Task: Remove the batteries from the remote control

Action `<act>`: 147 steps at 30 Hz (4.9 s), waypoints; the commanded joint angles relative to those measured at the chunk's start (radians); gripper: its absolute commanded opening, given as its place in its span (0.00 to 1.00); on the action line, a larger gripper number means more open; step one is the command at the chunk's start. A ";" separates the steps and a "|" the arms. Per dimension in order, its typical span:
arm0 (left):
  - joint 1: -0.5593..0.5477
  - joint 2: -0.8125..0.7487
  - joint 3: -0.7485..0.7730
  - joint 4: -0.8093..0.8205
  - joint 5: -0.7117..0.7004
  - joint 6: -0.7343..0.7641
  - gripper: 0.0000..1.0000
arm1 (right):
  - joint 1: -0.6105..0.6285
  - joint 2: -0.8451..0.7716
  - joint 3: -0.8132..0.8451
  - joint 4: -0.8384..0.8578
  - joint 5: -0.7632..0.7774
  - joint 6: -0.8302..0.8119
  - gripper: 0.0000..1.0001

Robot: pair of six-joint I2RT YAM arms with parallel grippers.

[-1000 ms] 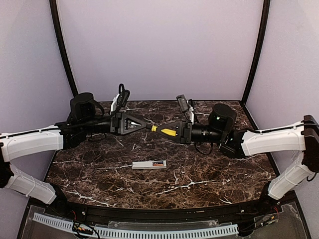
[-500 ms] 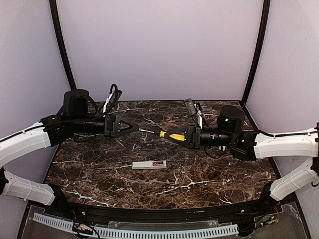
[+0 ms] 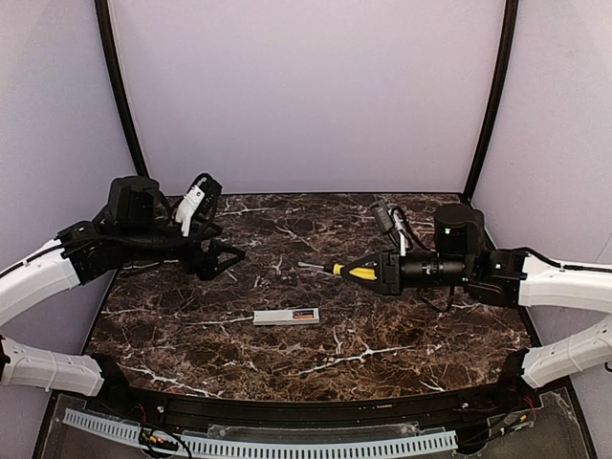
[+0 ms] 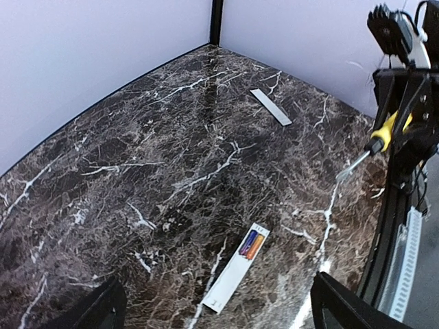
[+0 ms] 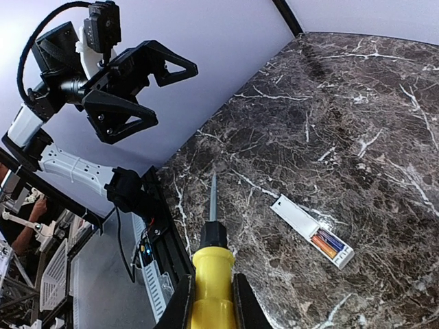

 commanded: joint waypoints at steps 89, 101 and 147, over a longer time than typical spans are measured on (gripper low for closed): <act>-0.368 0.634 -0.431 1.014 -0.016 0.235 0.77 | -0.057 -0.264 0.043 -0.603 0.192 -0.051 0.00; -0.347 0.637 -0.621 1.316 -0.030 0.230 0.89 | -0.057 -0.167 0.092 -0.594 0.169 -0.055 0.00; -0.264 0.967 -0.327 1.174 0.331 0.278 0.38 | -0.057 -0.172 0.064 -0.585 0.186 -0.078 0.00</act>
